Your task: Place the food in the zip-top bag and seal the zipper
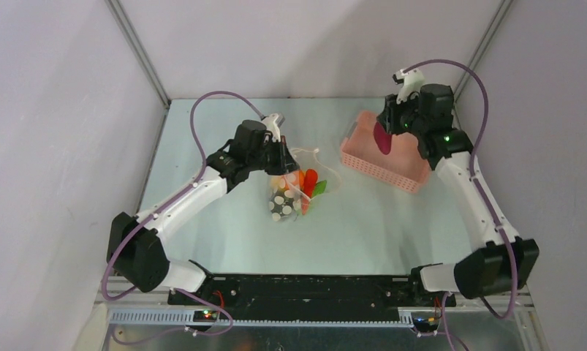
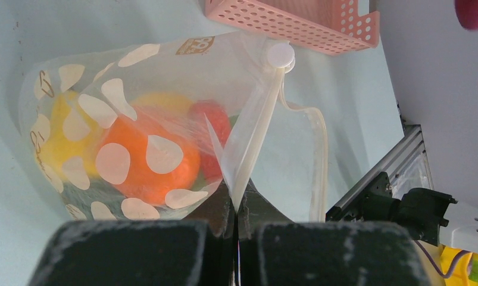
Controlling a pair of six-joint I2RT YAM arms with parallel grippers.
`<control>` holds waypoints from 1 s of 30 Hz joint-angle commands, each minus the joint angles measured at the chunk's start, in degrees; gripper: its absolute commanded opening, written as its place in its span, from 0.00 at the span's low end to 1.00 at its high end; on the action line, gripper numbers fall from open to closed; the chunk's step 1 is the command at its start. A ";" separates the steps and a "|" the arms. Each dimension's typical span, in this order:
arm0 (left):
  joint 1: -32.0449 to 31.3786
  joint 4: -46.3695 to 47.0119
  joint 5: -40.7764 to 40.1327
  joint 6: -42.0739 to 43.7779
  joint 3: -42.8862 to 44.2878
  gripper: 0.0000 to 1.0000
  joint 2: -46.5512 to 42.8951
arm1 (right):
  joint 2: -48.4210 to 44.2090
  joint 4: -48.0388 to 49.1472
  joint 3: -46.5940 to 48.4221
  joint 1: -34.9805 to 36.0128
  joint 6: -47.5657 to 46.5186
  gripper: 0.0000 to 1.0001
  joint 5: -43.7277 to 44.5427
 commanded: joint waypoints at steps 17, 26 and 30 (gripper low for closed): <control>-0.29 1.63 0.29 -0.77 -0.15 0.00 -5.79 | -4.02 38.13 -20.00 31.22 17.18 0.05 -3.87; -0.28 1.78 -0.08 -1.10 -1.16 0.00 -7.01 | 0.44 36.41 -21.85 36.70 12.16 0.13 10.67; -0.24 2.07 0.05 -1.51 -1.38 0.00 -6.93 | 0.78 34.33 -21.85 39.39 11.85 0.35 9.41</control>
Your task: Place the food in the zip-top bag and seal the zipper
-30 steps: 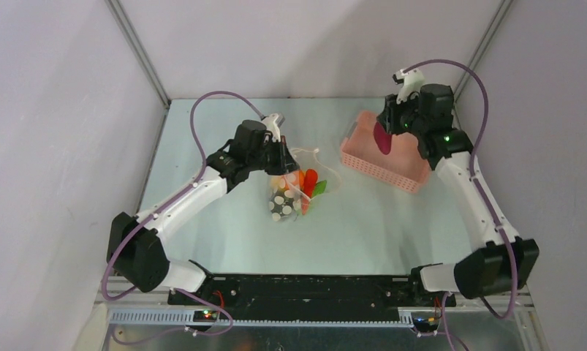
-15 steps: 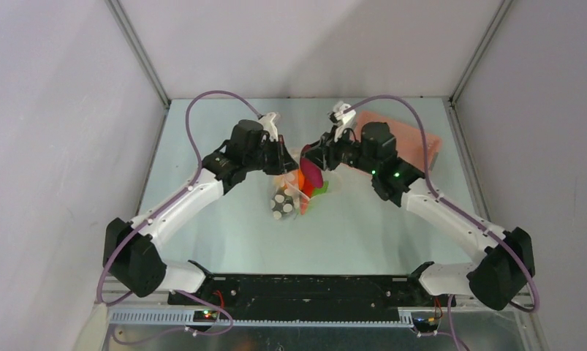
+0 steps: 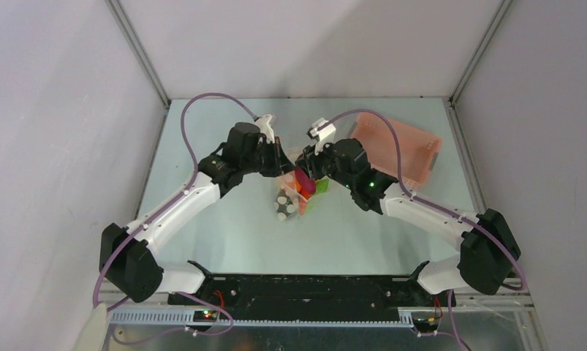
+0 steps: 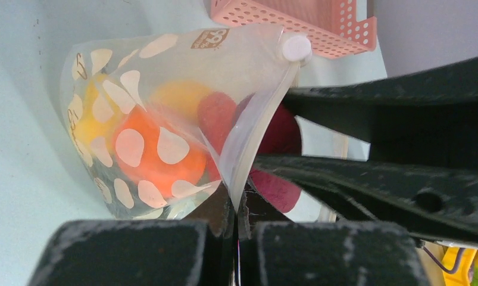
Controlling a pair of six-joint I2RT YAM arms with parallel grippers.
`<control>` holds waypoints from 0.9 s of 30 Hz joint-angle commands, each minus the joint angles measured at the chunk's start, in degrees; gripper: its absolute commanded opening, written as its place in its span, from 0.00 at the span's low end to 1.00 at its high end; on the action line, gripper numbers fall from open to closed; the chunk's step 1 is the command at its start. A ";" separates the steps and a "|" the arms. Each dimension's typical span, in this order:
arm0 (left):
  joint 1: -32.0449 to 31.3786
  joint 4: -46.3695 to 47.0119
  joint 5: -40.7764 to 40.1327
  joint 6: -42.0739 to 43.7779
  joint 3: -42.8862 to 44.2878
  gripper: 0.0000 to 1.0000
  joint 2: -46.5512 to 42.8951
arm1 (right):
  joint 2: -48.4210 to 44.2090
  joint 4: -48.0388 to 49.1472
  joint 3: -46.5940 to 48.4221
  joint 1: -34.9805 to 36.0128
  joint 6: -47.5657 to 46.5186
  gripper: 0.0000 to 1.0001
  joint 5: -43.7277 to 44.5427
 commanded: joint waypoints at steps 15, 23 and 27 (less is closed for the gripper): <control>-0.41 4.21 0.98 -2.14 -0.59 0.00 -2.92 | -13.21 -11.66 0.41 2.36 9.55 0.99 2.56; -0.42 4.69 1.07 -2.85 -0.95 0.00 -3.14 | -14.74 -24.91 -0.48 -7.43 23.91 0.99 -6.77; -0.49 4.49 1.31 -2.92 -0.87 0.00 -3.11 | -13.38 -28.61 -0.57 -5.53 25.34 0.99 2.61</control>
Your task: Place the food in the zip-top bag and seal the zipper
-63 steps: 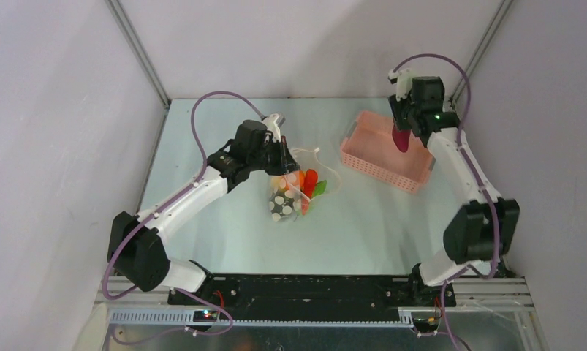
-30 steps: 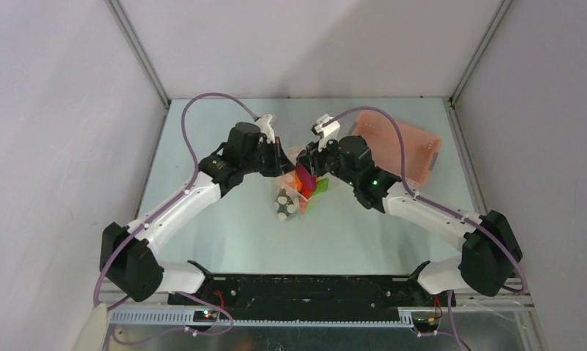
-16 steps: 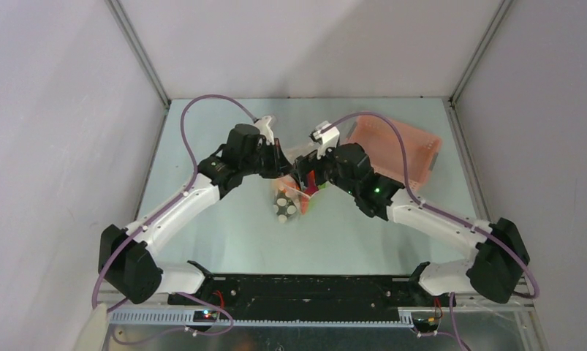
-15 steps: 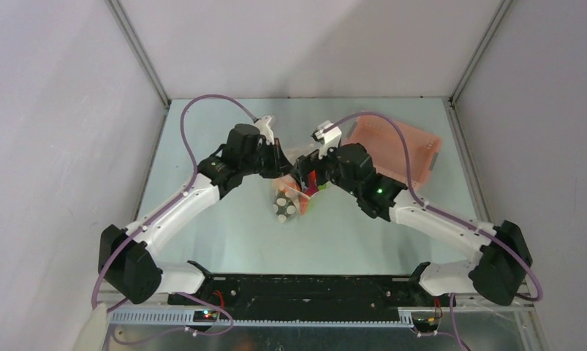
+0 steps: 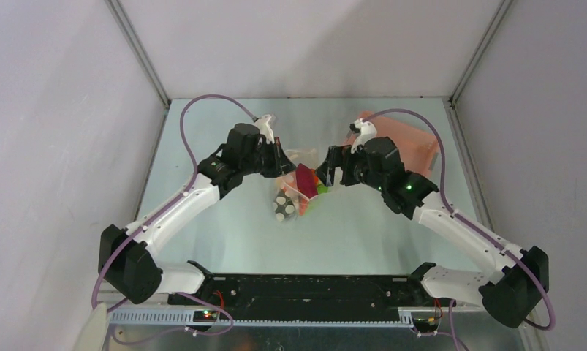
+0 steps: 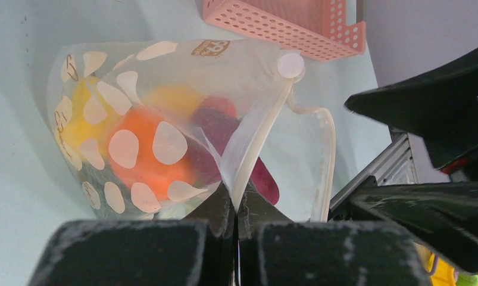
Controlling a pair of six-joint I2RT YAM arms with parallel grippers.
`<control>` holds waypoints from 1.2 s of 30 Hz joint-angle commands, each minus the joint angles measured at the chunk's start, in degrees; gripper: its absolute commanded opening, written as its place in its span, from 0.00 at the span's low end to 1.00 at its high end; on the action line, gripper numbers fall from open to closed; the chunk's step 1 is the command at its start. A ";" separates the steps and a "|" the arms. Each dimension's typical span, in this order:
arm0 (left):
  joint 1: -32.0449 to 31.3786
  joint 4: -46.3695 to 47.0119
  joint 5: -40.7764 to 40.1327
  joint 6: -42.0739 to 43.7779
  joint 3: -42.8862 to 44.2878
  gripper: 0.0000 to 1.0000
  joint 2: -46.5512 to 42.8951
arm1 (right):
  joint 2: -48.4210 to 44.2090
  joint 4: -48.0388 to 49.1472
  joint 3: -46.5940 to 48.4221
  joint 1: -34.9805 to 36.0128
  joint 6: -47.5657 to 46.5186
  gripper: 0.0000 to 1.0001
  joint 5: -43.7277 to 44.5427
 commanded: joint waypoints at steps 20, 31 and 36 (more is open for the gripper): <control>-0.47 3.50 1.04 -1.12 -0.94 0.01 -2.85 | 8.76 -8.09 0.78 3.63 9.48 0.54 15.40; -2.19 3.24 3.73 3.73 -1.17 0.51 -5.13 | 5.44 5.24 1.17 4.47 -6.45 0.00 0.54; -5.15 4.05 6.30 12.12 -2.64 0.99 -10.21 | 3.80 3.14 3.47 1.08 -16.15 0.00 -15.47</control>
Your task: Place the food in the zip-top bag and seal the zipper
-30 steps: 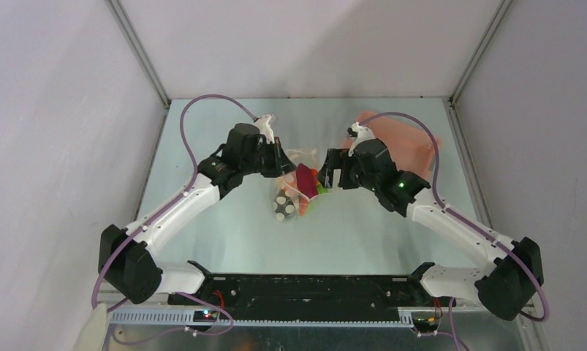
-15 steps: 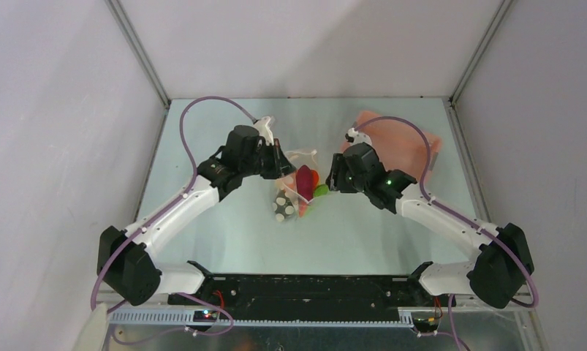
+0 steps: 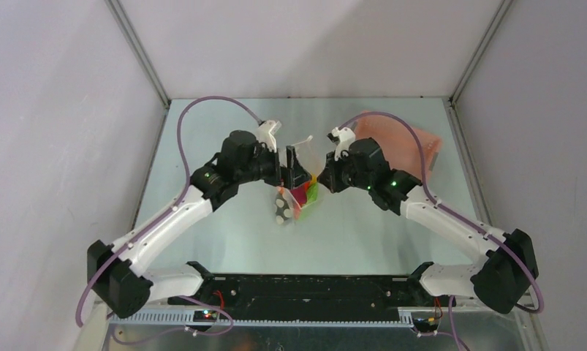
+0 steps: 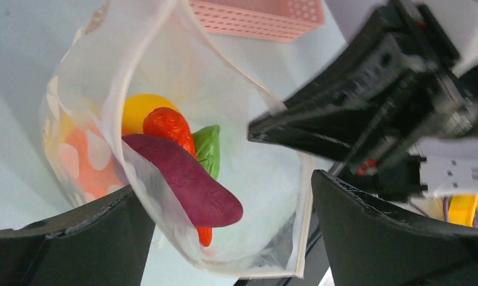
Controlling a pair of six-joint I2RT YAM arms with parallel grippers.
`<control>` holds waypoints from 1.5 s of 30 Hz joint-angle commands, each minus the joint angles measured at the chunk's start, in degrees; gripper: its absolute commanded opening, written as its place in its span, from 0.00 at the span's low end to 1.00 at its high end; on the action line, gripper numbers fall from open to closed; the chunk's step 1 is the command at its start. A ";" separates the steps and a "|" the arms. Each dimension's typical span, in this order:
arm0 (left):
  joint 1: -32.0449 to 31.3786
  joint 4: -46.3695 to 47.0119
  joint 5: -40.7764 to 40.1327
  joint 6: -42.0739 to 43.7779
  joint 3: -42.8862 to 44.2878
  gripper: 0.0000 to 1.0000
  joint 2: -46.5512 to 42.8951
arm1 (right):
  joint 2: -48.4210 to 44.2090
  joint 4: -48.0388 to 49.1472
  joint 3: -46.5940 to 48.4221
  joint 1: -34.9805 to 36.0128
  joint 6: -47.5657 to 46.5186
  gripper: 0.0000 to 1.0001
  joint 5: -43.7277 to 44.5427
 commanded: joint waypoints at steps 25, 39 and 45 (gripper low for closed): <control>3.59 11.60 9.75 26.72 -13.04 1.00 -17.10 | 10.93 -39.08 28.41 -23.23 -47.58 0.00 -57.21; -0.11 14.17 17.55 40.13 -10.77 0.99 -7.91 | 20.05 -43.98 34.35 -23.12 -45.58 0.00 -59.28; -1.10 9.42 21.54 46.70 -6.34 0.91 -2.00 | 21.32 -43.28 33.44 -23.11 -44.80 0.00 -59.69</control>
